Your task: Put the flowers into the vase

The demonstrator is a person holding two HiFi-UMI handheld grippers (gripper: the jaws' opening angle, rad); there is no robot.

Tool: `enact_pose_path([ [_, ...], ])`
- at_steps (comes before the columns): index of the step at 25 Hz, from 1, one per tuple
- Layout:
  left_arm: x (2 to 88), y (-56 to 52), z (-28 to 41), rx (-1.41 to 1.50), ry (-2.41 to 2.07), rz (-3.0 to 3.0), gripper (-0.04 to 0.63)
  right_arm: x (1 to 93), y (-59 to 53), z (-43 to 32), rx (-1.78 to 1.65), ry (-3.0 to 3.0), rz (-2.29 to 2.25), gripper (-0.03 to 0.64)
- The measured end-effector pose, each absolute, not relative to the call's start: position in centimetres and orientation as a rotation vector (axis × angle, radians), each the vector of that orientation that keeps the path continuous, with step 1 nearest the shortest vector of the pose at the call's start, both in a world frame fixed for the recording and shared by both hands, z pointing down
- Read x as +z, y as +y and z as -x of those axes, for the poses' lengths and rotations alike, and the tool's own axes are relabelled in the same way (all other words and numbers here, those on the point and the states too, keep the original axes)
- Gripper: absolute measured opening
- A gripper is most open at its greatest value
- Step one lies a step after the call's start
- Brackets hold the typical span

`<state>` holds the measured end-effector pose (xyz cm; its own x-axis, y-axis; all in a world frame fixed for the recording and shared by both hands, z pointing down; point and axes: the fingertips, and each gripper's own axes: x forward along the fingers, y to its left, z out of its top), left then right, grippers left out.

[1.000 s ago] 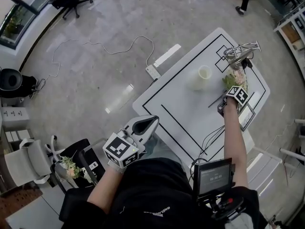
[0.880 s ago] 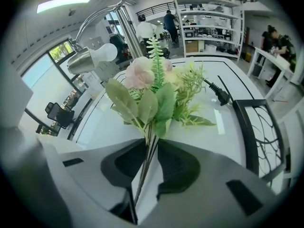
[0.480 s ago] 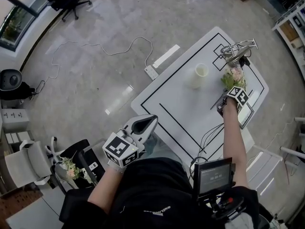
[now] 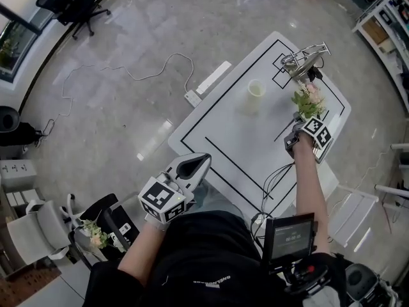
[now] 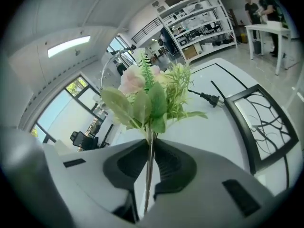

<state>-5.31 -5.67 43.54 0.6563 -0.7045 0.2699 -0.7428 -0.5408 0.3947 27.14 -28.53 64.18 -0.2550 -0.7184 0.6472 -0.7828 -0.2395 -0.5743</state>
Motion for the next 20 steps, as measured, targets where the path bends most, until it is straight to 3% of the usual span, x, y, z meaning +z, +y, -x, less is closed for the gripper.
enact_pose_path([
  [20,43.7,-10.7,3.1,0.137,-0.967,-2.568,0.006,44.3,-28.8,-20.0,1.023,-2.532,-1.943,0.051],
])
